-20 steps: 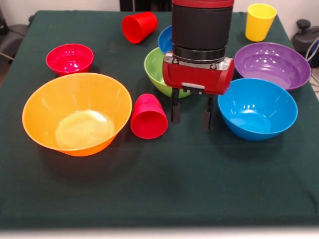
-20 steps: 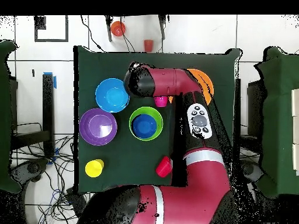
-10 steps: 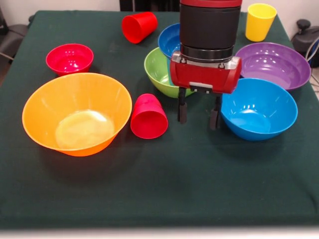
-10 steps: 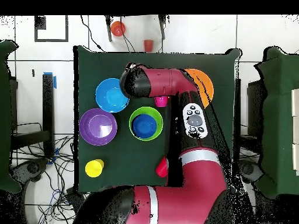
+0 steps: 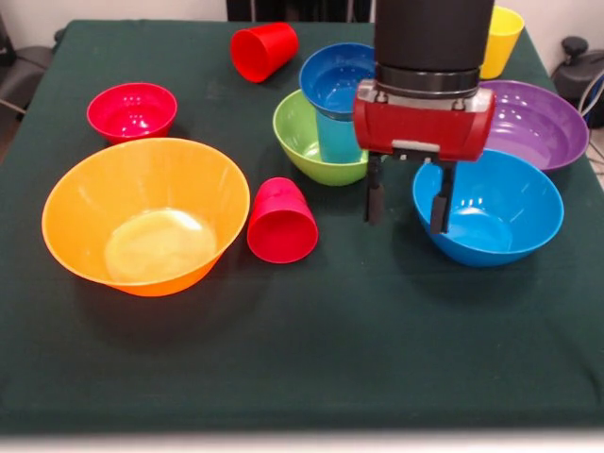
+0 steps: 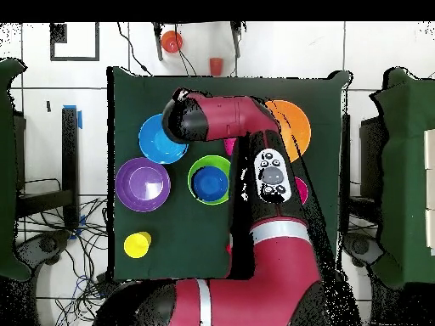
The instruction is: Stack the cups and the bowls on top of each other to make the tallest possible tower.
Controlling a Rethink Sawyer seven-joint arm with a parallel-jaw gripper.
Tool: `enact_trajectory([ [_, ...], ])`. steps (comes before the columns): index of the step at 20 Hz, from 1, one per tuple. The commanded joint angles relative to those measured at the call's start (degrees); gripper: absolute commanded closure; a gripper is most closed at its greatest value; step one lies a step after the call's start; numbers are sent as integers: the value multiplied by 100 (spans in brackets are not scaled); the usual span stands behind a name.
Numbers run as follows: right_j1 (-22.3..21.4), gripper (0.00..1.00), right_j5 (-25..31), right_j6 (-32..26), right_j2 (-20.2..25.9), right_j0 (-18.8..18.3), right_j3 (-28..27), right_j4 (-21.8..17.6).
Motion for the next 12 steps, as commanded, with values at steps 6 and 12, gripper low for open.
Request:
enact_trajectory([
  [6, -33, 0, 314, -495, 33, 270, 121, -484],
  [12, 367, 0, 58, -574, -61, 379, 149, -768],
])
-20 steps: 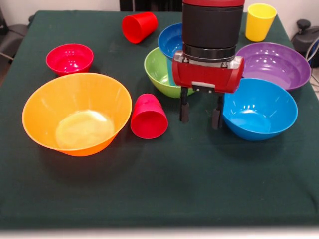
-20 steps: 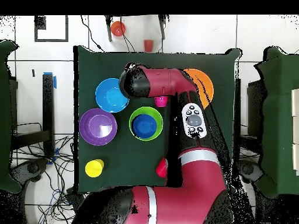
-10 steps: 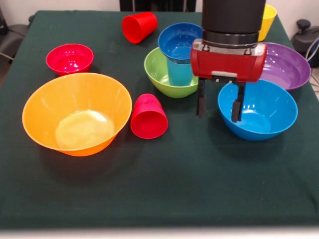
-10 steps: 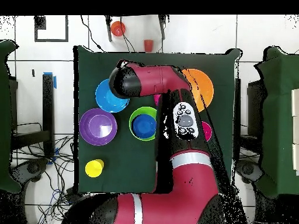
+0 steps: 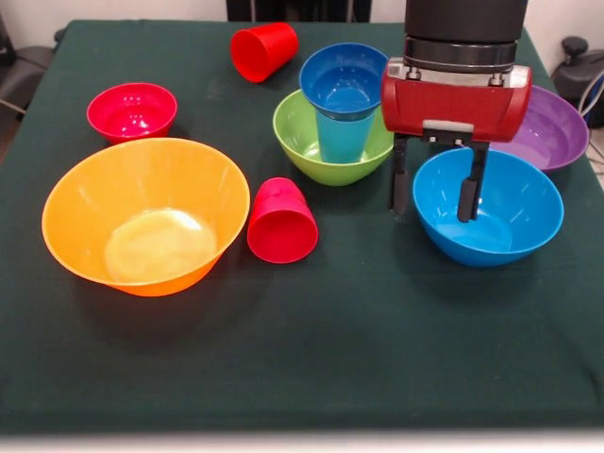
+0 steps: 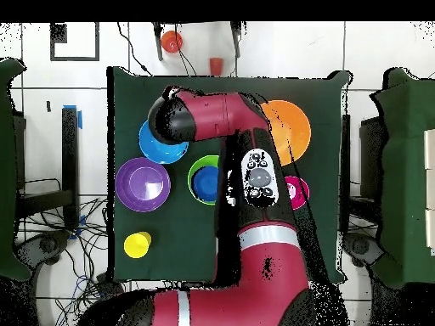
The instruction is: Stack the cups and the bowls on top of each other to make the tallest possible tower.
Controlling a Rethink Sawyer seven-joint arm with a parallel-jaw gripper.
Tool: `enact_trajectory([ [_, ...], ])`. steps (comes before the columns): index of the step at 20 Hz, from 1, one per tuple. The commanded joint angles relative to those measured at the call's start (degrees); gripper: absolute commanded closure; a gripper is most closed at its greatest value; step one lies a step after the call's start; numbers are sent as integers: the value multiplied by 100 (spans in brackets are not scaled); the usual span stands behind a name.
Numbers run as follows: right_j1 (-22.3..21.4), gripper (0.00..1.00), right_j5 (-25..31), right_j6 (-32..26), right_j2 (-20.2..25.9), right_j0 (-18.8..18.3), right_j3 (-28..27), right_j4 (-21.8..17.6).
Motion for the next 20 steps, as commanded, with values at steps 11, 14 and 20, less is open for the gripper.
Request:
enact_trajectory([
  [11, 814, 0, -29, -550, -77, 258, -54, -1043],
  [14, 923, 0, -30, -572, 15, 210, -128, -1057],
  [20, 1048, 0, 1, -747, 108, 197, -122, -1209],
])
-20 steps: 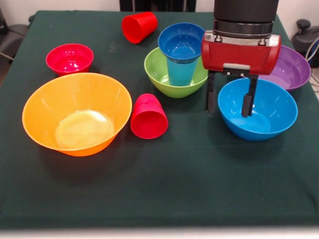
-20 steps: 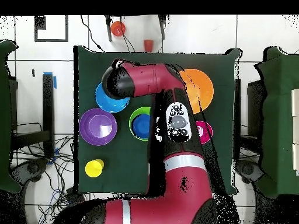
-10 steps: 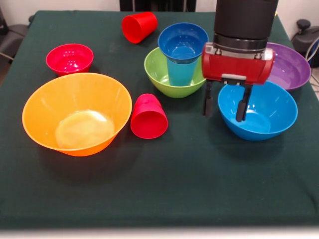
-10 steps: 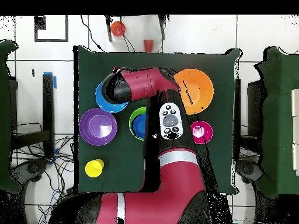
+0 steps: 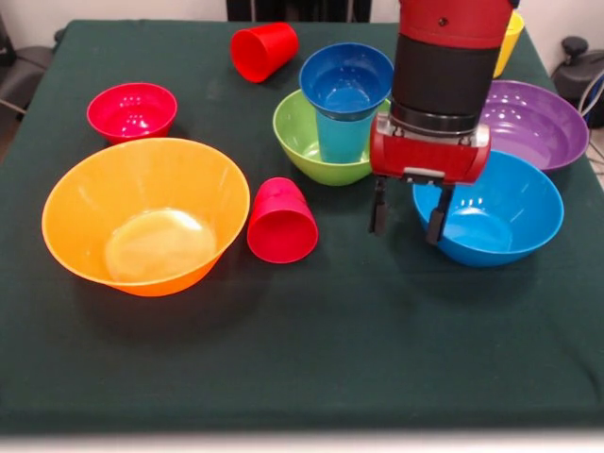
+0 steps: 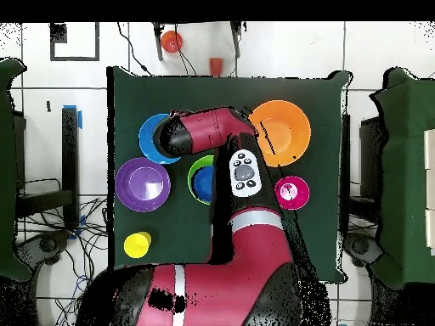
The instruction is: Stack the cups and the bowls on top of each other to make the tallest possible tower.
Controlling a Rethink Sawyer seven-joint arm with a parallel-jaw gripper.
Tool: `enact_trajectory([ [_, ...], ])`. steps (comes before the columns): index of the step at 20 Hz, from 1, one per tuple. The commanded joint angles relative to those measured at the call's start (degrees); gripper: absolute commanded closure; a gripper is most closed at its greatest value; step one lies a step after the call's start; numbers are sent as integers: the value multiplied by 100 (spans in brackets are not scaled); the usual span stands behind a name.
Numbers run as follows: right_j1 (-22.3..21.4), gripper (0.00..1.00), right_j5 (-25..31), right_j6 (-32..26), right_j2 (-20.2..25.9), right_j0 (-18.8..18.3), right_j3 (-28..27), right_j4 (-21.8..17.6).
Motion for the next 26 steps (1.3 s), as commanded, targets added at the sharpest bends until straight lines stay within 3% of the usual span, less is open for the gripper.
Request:
enact_trajectory([
  [1, 374, 0, 1, -776, 255, 36, -75, -541],
  [12, 170, 0, -245, -824, 641, -224, 176, -515],
  [19, 215, 0, -301, -796, 625, -179, 99, -618],
  [26, 173, 0, 255, -1011, 697, -168, -6, -461],
])
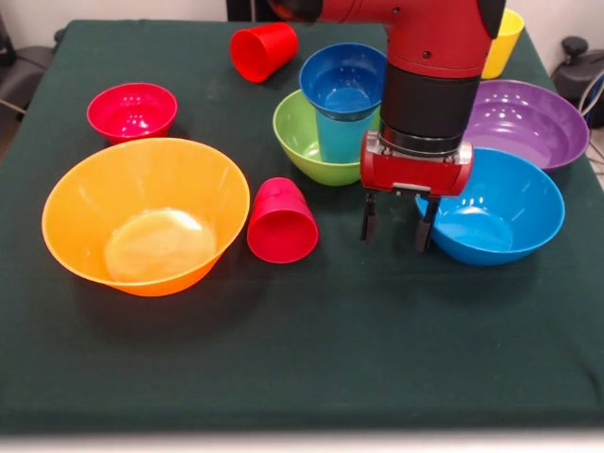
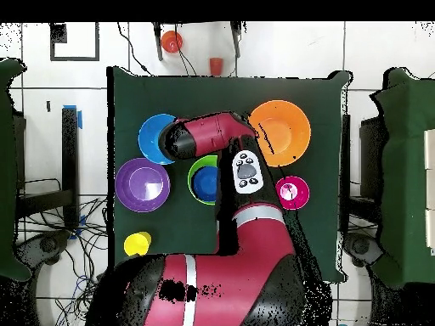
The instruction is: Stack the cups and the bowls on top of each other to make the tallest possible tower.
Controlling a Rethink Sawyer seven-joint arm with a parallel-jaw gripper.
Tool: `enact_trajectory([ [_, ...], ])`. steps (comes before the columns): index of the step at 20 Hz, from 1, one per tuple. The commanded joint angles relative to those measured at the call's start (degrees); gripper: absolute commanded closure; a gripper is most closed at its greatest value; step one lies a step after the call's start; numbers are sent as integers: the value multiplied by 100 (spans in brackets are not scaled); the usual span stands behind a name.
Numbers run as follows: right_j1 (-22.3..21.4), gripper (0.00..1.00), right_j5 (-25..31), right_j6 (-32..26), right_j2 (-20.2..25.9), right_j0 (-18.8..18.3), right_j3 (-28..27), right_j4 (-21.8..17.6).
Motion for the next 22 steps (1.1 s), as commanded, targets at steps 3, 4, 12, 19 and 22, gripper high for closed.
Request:
enact_trajectory([
  [3, -71, 0, 316, -953, 502, 7, 32, -263],
  [4, -84, 0, 343, -906, 471, 38, 69, -252],
  [12, -314, 0, 192, -287, 221, 353, 383, -152],
  [19, -368, 0, 134, -92, 88, 558, 433, -151],
  [22, -325, 0, 36, -149, 114, 493, 431, -163],
])
